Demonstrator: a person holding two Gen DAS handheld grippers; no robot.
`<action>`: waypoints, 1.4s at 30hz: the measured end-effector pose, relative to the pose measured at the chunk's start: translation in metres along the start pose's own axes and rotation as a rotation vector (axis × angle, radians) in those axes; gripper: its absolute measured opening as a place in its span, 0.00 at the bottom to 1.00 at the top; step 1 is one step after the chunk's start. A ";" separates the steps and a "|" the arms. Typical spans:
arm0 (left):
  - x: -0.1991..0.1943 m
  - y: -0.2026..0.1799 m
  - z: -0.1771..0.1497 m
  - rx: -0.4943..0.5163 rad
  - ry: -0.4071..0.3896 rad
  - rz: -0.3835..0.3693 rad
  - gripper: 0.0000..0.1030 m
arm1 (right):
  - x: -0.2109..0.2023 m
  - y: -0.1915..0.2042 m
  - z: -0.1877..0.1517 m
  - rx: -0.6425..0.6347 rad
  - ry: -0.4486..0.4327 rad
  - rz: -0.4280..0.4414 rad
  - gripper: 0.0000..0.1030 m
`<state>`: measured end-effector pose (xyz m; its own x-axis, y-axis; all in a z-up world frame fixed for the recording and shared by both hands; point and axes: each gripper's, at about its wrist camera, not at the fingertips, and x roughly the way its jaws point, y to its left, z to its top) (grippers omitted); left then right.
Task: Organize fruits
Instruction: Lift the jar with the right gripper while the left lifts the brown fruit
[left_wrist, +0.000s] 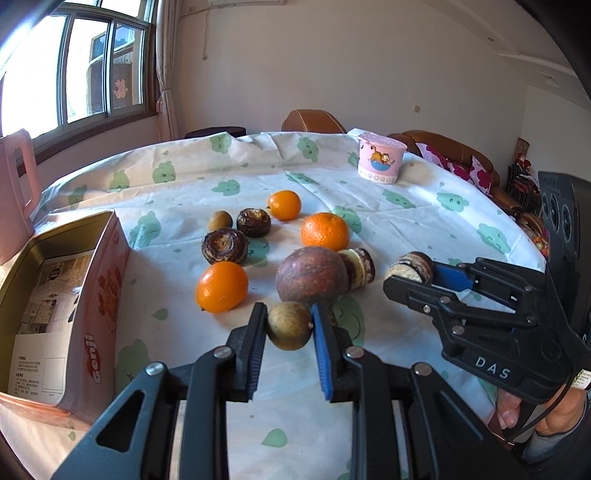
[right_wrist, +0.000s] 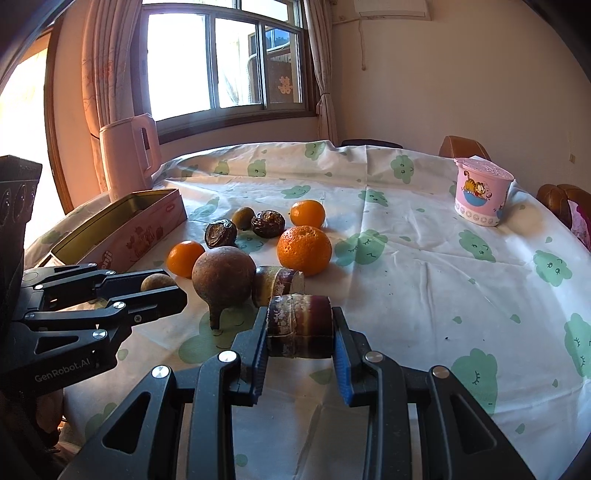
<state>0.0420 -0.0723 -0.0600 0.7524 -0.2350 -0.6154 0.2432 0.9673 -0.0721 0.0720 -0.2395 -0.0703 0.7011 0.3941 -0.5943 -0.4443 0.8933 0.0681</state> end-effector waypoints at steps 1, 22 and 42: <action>-0.001 0.000 0.000 0.000 -0.010 0.003 0.25 | -0.001 0.000 0.000 -0.003 -0.005 0.001 0.32; -0.016 0.000 -0.002 -0.005 -0.127 0.053 0.25 | -0.014 0.001 -0.004 -0.012 -0.105 0.020 0.32; -0.026 0.001 -0.006 -0.012 -0.194 0.089 0.25 | -0.028 0.007 -0.009 -0.047 -0.212 0.007 0.32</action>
<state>0.0192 -0.0650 -0.0486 0.8748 -0.1611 -0.4570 0.1638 0.9859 -0.0342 0.0440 -0.2463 -0.0607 0.7974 0.4411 -0.4118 -0.4716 0.8813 0.0308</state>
